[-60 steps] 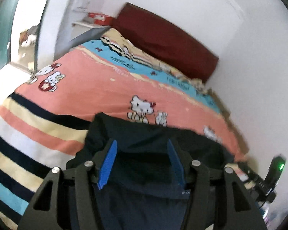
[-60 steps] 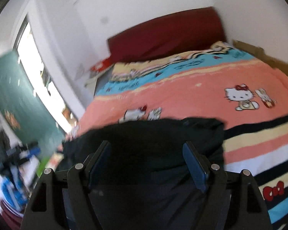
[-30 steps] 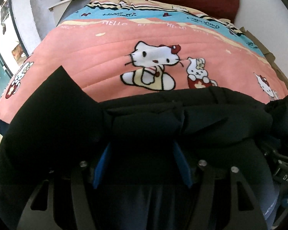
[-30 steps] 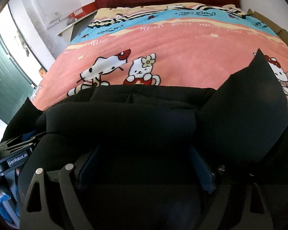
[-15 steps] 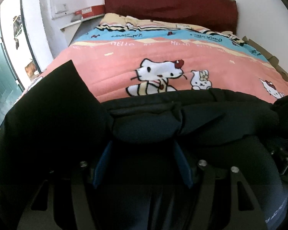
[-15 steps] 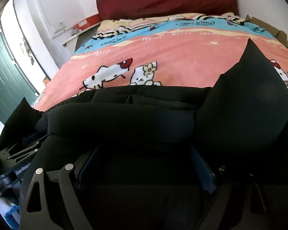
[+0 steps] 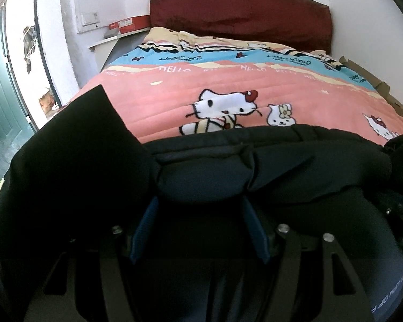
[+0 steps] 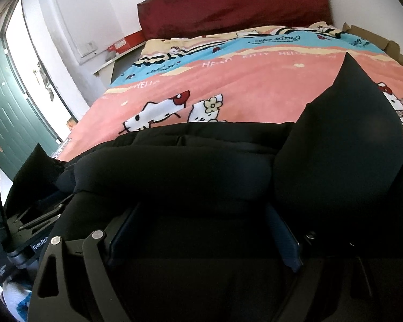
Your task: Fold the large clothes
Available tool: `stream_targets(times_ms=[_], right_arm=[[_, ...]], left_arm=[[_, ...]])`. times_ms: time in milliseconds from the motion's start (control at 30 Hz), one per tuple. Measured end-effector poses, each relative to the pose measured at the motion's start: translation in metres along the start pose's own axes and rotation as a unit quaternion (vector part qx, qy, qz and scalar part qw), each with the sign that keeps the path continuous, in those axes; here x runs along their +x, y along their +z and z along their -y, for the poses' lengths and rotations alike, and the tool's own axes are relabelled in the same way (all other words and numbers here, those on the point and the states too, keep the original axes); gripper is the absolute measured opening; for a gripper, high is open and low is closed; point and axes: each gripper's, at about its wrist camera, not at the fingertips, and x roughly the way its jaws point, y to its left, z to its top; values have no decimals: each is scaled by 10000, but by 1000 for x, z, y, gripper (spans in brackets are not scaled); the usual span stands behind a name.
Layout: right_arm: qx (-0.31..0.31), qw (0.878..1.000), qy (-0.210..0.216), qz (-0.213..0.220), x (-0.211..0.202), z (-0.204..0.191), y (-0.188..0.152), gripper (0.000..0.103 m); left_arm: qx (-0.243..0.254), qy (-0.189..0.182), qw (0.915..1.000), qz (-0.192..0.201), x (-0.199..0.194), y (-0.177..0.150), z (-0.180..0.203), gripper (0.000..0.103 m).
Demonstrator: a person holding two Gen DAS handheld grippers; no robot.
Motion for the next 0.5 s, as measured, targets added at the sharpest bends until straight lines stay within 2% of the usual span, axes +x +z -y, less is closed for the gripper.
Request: stream_targets(times_ms=[233, 300, 400, 500], right_arm=[[26, 9998, -40, -172, -13, -3, 3, 90], [-78, 9997, -38, -218, -30, -5, 3, 100], [-78, 9999, 76, -107, -63, -3, 2, 101], [-52, 9999, 126, 73, -101, 5, 2, 102]], left_arm=[[134, 2, 9999, -47, -18, 7, -4, 63], [237, -25, 9997, -28, -33, 9, -6, 63], [146, -144, 9998, 54, -63, 14, -22, 64], [96, -79, 9996, 244, -95, 21, -43, 68]])
